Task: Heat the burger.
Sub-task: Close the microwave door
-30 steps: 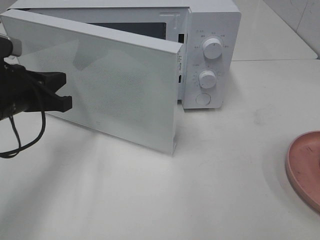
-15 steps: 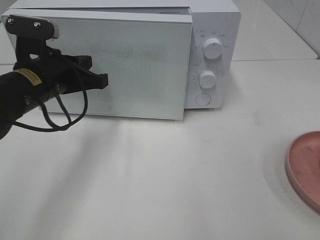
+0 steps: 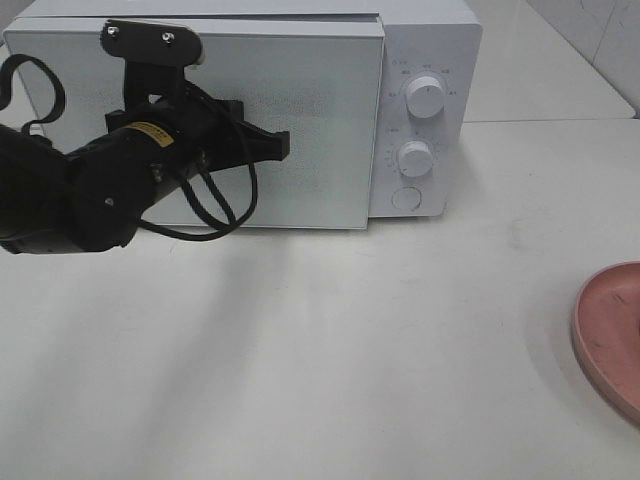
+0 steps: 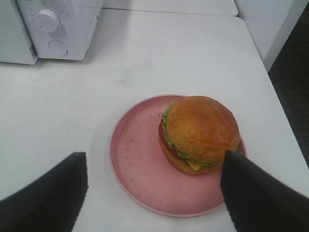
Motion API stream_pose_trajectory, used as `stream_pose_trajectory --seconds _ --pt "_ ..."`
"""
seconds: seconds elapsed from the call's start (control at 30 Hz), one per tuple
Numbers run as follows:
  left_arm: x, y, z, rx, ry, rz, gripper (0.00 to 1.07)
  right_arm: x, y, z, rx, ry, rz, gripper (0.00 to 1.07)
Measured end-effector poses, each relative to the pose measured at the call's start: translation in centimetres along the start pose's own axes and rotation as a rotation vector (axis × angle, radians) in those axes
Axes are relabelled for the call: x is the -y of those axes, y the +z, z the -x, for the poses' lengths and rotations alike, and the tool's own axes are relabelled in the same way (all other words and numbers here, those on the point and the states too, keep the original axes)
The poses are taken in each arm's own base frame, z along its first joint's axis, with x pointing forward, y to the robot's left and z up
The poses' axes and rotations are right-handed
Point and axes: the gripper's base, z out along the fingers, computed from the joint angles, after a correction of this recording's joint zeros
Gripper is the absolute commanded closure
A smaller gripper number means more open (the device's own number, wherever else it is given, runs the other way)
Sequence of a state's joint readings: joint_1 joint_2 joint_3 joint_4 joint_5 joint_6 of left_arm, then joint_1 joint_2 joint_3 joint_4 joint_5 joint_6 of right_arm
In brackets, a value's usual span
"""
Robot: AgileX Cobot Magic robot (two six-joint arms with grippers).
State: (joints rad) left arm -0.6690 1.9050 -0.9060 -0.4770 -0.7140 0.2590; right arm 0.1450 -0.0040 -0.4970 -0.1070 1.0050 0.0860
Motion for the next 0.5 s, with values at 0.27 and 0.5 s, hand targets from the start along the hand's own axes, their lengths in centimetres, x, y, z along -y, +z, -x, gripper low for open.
stream_pose_trajectory --seconds 0.27,0.5 --pt "1.7 2.2 -0.2 -0.063 0.025 -0.052 1.07 0.0 0.0 0.0 0.000 0.000 0.000 0.31" --pt "2.8 3.0 -0.3 -0.109 0.036 -0.093 1.07 0.0 0.0 0.0 0.000 0.000 0.000 0.31"
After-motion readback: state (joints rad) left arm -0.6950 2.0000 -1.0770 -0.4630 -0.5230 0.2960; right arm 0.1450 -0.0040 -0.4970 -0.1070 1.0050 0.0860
